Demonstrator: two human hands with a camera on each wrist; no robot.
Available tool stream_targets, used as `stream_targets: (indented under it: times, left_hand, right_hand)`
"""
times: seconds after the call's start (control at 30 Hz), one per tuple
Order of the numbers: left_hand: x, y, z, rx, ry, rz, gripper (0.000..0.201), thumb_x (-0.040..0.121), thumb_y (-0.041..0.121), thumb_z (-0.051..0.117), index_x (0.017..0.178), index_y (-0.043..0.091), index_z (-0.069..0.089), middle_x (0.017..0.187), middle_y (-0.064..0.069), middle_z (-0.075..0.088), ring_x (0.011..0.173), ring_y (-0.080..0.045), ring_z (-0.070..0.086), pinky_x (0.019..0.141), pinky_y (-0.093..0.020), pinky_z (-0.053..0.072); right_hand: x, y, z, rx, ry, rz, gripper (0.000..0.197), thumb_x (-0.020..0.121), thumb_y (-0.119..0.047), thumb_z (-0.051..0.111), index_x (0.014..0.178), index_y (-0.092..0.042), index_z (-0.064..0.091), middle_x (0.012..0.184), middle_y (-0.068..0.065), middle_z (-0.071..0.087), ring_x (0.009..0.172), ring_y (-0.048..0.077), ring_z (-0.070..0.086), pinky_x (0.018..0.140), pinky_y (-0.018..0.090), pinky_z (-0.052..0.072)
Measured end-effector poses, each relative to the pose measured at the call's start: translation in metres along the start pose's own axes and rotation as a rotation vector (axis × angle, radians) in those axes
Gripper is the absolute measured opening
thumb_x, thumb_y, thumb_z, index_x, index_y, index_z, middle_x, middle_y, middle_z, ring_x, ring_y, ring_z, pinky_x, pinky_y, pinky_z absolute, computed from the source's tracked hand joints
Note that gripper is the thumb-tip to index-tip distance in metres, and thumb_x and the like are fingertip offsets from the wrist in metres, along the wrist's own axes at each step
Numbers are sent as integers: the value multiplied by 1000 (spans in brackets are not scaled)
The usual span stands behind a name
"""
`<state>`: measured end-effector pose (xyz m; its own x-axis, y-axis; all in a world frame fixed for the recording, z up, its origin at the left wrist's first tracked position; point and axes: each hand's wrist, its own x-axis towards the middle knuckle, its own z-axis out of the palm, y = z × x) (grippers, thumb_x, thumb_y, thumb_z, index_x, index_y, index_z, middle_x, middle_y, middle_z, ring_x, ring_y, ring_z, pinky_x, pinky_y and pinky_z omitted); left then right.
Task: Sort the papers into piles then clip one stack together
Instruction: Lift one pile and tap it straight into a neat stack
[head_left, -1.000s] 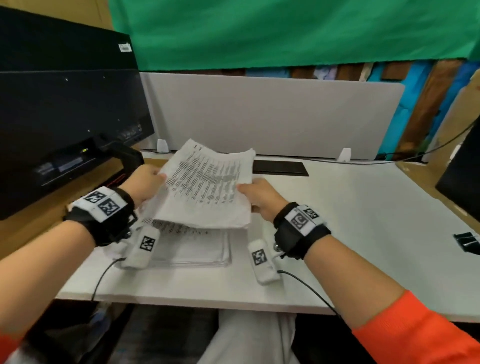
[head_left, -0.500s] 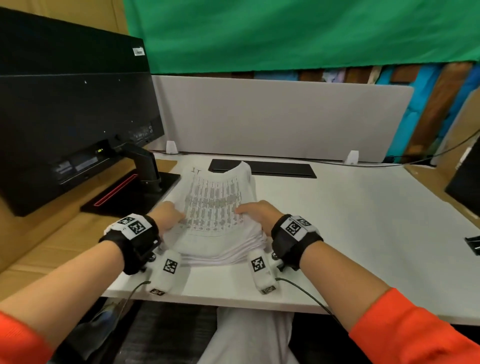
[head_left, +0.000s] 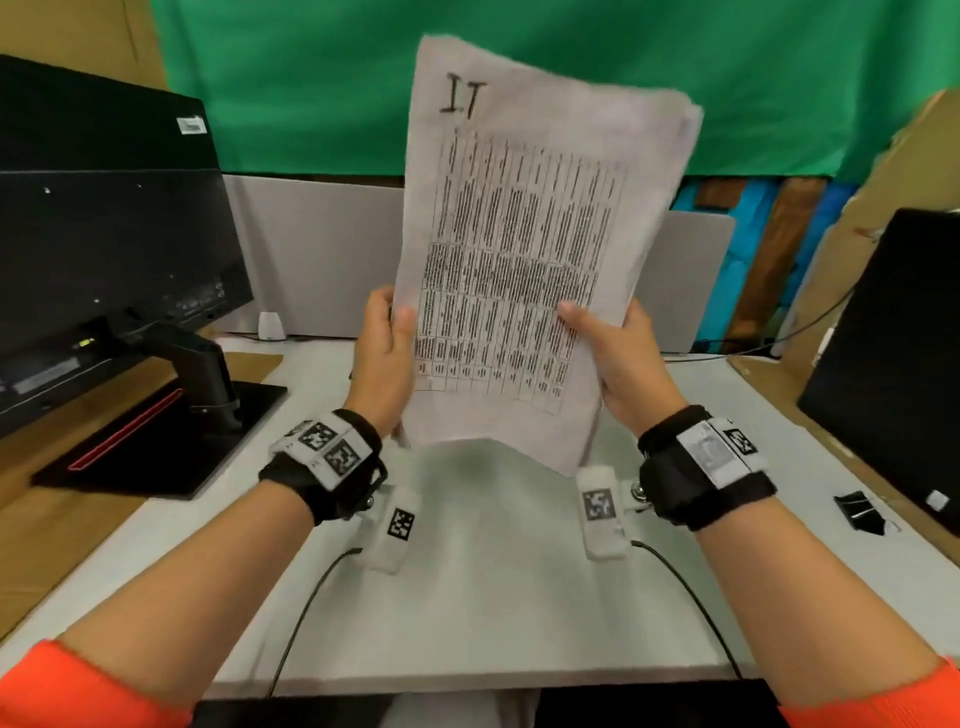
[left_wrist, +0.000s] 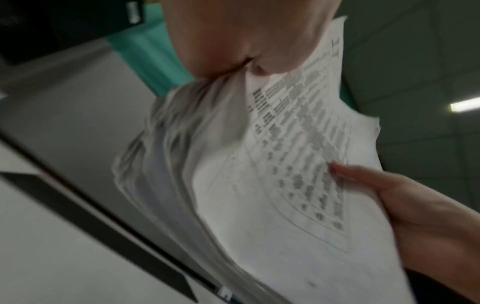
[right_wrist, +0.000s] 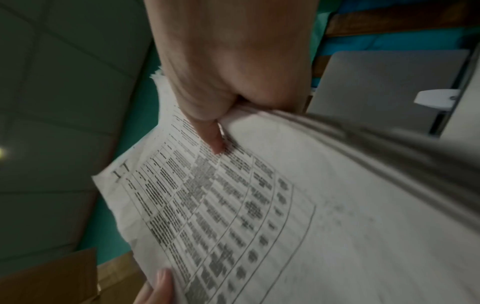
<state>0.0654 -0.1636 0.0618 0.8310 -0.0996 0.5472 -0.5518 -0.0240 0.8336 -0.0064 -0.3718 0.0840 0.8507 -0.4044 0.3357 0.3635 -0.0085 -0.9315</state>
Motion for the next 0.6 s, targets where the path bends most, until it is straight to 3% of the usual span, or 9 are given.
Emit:
stream_targets:
  times: [0.03,0.1,0.2,0.27,0.33,0.4,0.47,0.53,0.6]
  left_hand:
    - [0,6,9,-14,-11,43,26,104,22,31,127,14,39,109,10,57,94,9,56,86,-15,48]
    - [-1,15,22,-64,-38,55,37,103,31,30,136,15,34,125,6,55,111,0,55,97,-18,44]
    - [-4,9,27,-149,-70,-99,49,102,36,30,146,15,25,136,16,36,122,2,35,104,-17,28]
    - [-6,-2,33,-193,-139,-155,53,99,37,39,147,17,28,132,16,39,119,3,36,100,-17,28]
    - [-6,-4,47,-203,-183,-167,45,95,36,51,137,20,45,119,17,53,105,5,51,89,-15,40]
    - [0,4,64,-194,-137,-133,30,93,31,57,120,19,57,99,15,61,86,6,57,70,-10,45]
    - [8,19,76,-230,1,-90,13,92,24,60,105,21,58,88,14,60,73,8,58,59,-4,45]
    - [16,24,76,-299,99,-64,12,91,22,62,93,29,53,86,17,57,68,15,58,59,-1,43]
    - [19,18,74,-293,-6,-130,15,89,29,64,99,35,53,94,22,57,79,20,57,72,-2,42]
  right_hand:
    - [0,-3,-1,-21,28,-46,42,90,-11,66,130,-13,53,123,7,68,111,23,68,95,43,54]
    - [-2,-1,-10,-75,37,-66,52,86,-22,72,133,-16,52,126,4,67,115,20,65,101,46,51]
    - [-10,10,-31,-90,6,14,69,76,-32,81,136,-19,51,125,1,68,114,19,66,102,48,49]
    - [-14,13,-36,-67,49,10,76,69,-37,85,135,-17,52,124,2,69,112,19,67,100,47,51]
    - [-12,9,-26,-73,109,-20,62,74,-32,81,128,-15,57,119,5,70,109,21,69,97,46,54]
    - [-6,-1,-10,-117,183,-90,41,83,-26,75,119,-11,63,111,8,72,104,22,69,95,45,55]
    - [0,-15,-3,-127,254,-201,35,85,-25,74,115,-8,66,106,7,72,100,20,69,93,41,56]
    - [3,-24,-10,-110,233,-265,34,86,-25,74,115,-11,65,108,5,72,101,18,69,91,33,57]
    - [4,-19,-25,-143,184,-205,34,86,-27,74,116,-16,64,110,1,72,104,16,68,92,31,56]
